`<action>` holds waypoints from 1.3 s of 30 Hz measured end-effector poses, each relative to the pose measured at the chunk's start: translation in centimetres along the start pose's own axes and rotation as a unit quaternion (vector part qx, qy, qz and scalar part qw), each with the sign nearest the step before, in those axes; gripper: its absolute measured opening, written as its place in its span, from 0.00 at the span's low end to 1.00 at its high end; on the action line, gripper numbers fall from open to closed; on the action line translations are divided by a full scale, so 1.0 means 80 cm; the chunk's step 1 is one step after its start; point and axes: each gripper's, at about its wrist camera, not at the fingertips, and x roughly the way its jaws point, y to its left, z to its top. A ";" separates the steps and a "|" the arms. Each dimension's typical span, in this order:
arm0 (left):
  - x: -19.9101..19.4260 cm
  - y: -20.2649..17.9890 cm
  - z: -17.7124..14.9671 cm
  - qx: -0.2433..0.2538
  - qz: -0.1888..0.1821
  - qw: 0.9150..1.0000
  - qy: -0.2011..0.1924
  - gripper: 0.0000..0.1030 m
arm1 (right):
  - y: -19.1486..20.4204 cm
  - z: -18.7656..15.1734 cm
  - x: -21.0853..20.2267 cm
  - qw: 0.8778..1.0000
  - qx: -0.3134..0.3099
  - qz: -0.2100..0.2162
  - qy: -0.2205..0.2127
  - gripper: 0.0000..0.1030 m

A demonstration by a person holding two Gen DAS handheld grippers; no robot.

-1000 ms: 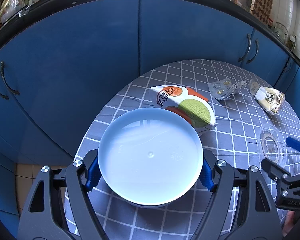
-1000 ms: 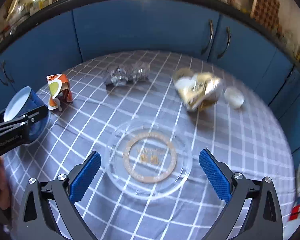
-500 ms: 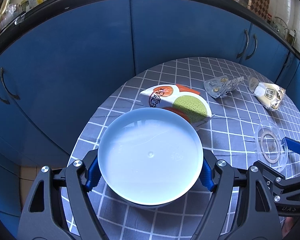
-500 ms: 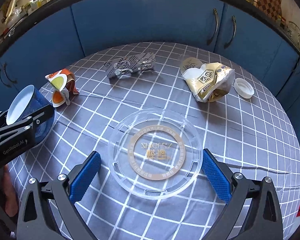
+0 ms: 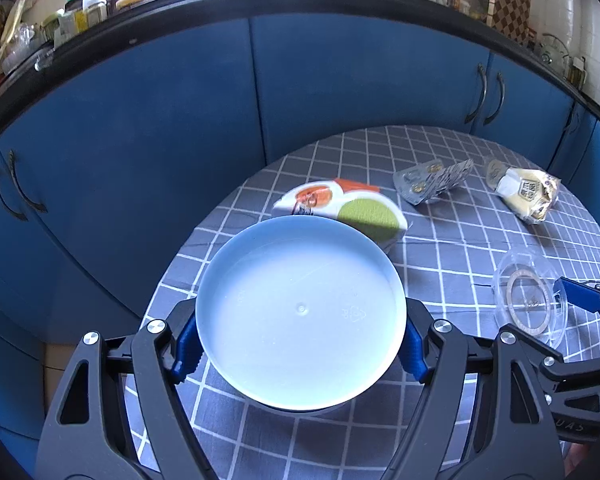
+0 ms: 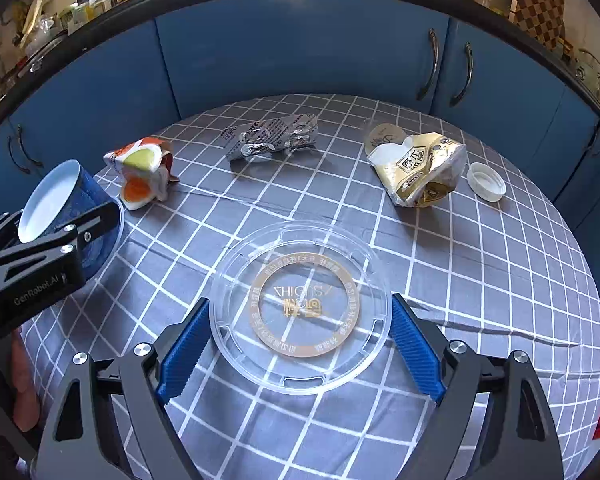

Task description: Collect trash

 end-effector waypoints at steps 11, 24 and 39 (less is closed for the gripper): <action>-0.034 -0.005 -0.004 0.001 -0.015 1.000 -0.019 0.73 | -0.010 -0.014 -0.037 1.000 0.007 -0.004 -0.022 0.82; -0.091 -0.025 -0.007 0.010 -0.058 0.997 -0.049 0.73 | -0.034 -0.037 -0.087 0.998 0.023 -0.013 -0.054 0.82; -0.103 -0.146 -0.006 0.074 -0.073 0.993 -0.048 0.73 | -0.131 -0.084 -0.145 0.993 0.078 -0.041 -0.084 0.82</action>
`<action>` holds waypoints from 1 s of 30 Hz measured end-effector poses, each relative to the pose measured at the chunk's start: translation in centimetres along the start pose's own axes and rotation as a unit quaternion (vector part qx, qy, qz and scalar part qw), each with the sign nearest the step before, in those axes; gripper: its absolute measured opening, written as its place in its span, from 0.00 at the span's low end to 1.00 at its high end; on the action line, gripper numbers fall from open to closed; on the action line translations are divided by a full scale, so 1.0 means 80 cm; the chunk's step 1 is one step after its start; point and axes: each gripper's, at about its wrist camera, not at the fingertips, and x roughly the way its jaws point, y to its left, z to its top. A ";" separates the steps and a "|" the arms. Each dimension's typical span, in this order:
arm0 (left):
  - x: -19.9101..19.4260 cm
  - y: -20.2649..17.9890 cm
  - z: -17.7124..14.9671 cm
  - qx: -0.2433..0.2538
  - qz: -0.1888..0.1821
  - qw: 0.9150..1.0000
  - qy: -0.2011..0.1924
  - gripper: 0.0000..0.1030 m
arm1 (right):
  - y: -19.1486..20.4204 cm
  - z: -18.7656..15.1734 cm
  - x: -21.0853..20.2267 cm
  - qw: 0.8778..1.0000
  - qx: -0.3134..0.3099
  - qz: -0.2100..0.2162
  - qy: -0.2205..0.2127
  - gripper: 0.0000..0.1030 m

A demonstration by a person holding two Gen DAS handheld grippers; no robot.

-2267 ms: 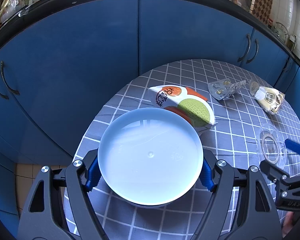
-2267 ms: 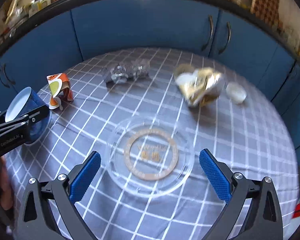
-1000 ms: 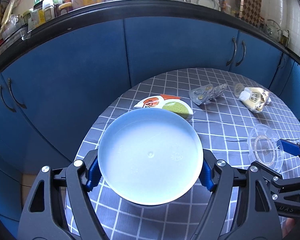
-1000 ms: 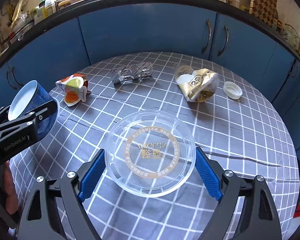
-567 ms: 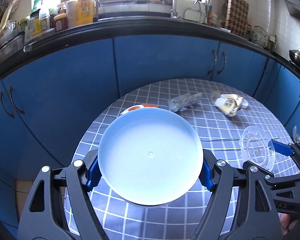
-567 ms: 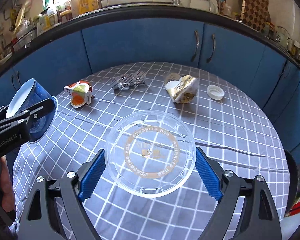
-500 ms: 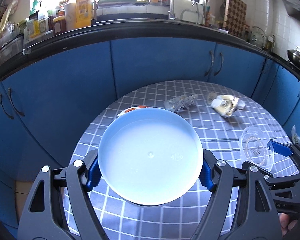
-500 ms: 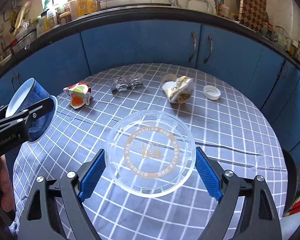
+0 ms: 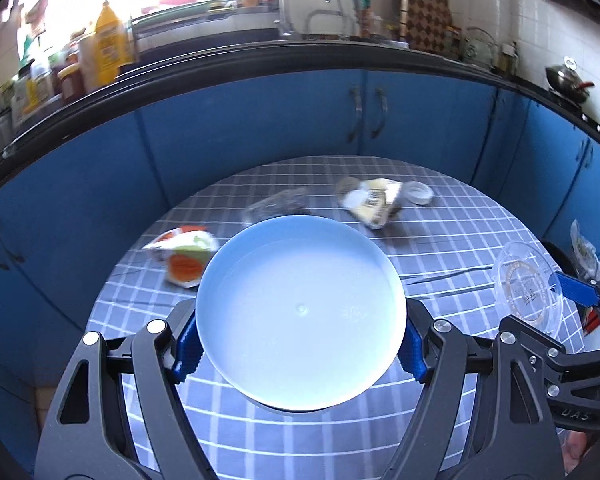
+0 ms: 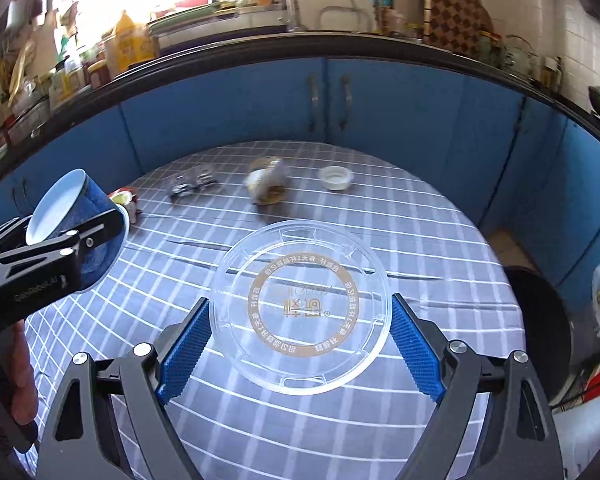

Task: Collect trash
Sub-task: 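Carry the lid and bowl to the bin and open the right tool to drop the lid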

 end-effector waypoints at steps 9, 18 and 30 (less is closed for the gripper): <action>0.014 -0.087 0.012 0.044 -0.017 0.999 0.004 0.73 | -0.066 -0.011 -0.019 0.999 0.025 -0.019 -0.012 0.82; 0.027 -0.174 0.025 0.092 -0.040 0.995 0.002 0.74 | -0.138 -0.021 -0.032 0.997 0.062 -0.036 -0.022 0.82; 0.046 -0.255 0.043 0.117 -0.069 0.991 0.005 0.74 | -0.202 -0.025 -0.041 0.994 0.086 -0.067 -0.031 0.82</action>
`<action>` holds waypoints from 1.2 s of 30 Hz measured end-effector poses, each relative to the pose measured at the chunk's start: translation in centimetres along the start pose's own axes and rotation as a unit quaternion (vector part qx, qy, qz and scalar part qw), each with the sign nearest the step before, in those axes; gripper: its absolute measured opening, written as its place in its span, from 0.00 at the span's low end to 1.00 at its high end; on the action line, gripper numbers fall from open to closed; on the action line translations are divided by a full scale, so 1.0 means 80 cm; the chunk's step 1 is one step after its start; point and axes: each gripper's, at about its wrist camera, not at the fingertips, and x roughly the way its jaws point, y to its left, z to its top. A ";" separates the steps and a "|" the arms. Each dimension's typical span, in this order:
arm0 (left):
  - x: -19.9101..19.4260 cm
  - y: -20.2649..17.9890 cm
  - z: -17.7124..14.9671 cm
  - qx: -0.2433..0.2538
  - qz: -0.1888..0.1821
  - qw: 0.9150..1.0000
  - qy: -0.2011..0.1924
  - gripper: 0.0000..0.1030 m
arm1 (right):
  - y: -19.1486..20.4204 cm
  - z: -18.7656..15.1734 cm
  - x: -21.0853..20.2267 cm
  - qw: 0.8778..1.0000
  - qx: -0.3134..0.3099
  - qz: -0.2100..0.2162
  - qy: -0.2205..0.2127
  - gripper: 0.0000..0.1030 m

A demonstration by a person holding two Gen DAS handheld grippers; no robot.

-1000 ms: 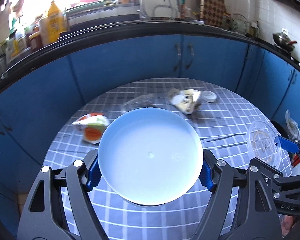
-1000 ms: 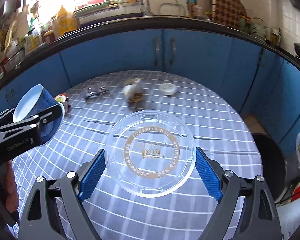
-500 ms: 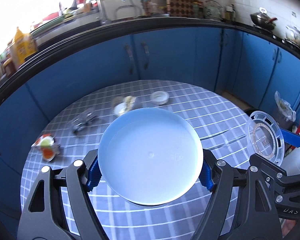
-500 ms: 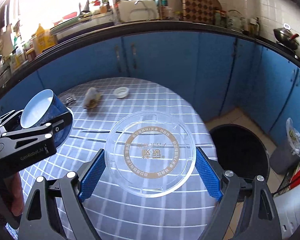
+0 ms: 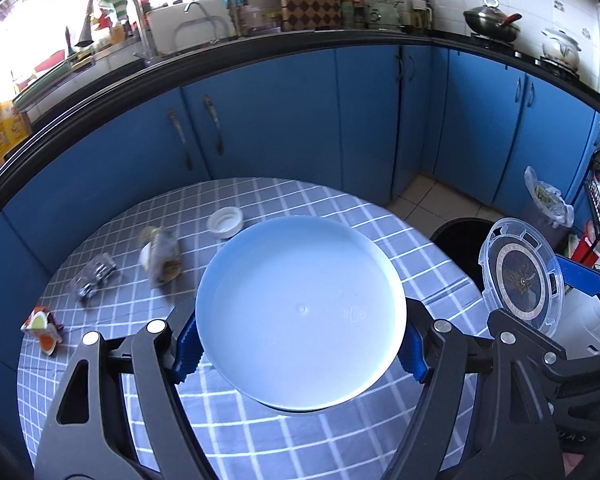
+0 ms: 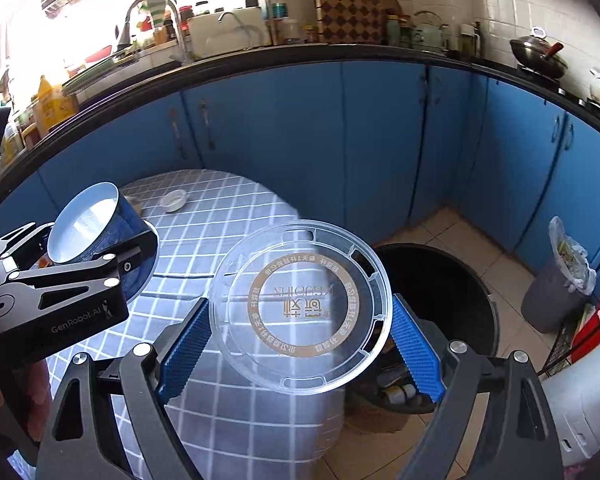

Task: Collect trash
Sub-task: 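Carry the lid and bowl to the bin and open the right tool to drop the lid, then open the left tool over the bin to drop the white bowl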

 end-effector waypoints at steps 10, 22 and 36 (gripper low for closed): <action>0.011 -0.033 0.033 0.011 -0.006 1.000 -0.020 0.74 | -0.044 0.019 0.016 0.997 0.017 -0.073 -0.015 0.84; 0.030 -0.063 0.051 0.028 -0.013 0.999 -0.019 0.74 | -0.074 0.012 0.036 0.993 0.023 -0.119 -0.003 0.93; 0.058 -0.169 0.068 0.081 -0.072 0.994 -0.011 0.75 | -0.120 -0.015 0.019 0.987 0.044 -0.155 0.005 0.93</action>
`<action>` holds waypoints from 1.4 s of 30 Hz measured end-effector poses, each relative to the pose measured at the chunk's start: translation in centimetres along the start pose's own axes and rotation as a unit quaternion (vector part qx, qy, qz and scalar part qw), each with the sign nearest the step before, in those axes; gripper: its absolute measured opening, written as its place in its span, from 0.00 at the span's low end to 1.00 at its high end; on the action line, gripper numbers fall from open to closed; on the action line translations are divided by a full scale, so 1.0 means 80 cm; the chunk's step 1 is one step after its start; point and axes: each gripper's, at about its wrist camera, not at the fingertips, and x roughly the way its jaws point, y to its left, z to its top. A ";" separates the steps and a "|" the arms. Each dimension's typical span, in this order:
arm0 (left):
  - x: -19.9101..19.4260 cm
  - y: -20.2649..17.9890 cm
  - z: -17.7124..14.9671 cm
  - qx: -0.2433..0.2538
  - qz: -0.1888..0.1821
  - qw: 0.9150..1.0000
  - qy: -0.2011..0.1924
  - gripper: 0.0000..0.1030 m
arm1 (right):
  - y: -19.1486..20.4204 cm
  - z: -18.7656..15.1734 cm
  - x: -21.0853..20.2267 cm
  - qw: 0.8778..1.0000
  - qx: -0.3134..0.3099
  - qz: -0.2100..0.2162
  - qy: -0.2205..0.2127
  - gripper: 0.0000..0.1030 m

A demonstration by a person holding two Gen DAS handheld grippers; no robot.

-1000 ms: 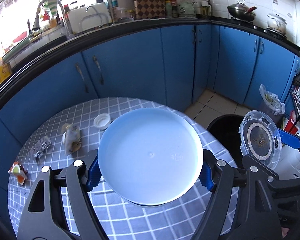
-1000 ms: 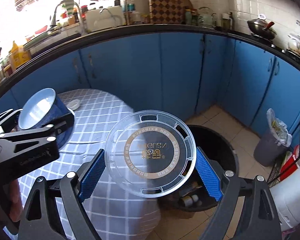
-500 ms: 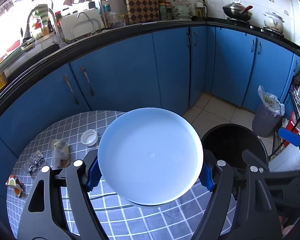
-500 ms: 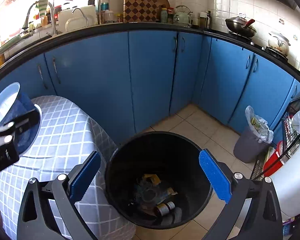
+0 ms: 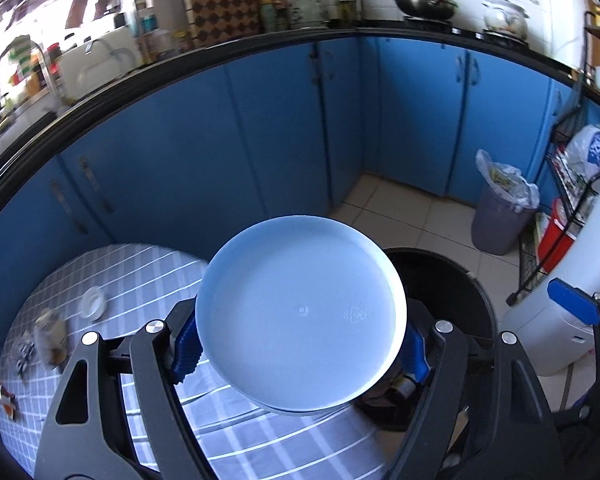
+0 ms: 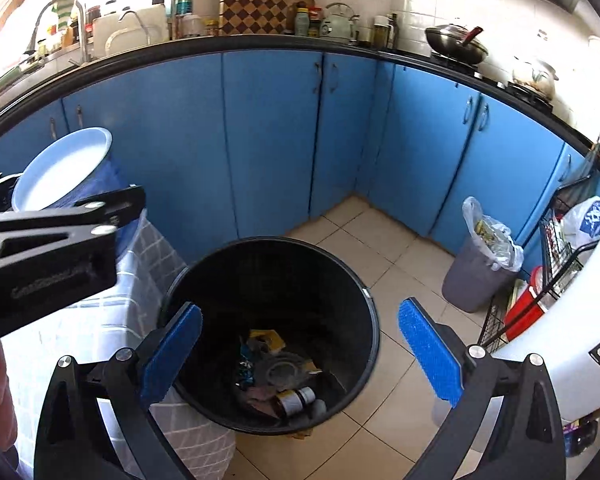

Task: Collect trash
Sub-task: 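Open the left tool over the bin to drop the white bowl, then grasp the orange-white paper cup with the left tool while the right tool grasps the white crumpled carton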

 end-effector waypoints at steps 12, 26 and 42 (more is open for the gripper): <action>0.014 -0.016 0.018 0.009 0.004 1.000 -0.006 0.95 | -0.015 -0.009 0.014 1.000 0.020 0.012 0.016 0.93; -0.053 0.127 -0.033 -0.053 0.080 0.995 -0.007 0.95 | 0.131 0.022 -0.025 0.995 -0.068 0.076 -0.015 0.93; -0.129 0.380 -0.163 -0.181 0.228 0.956 0.031 0.95 | 0.327 0.043 -0.048 0.976 -0.111 0.188 0.008 0.93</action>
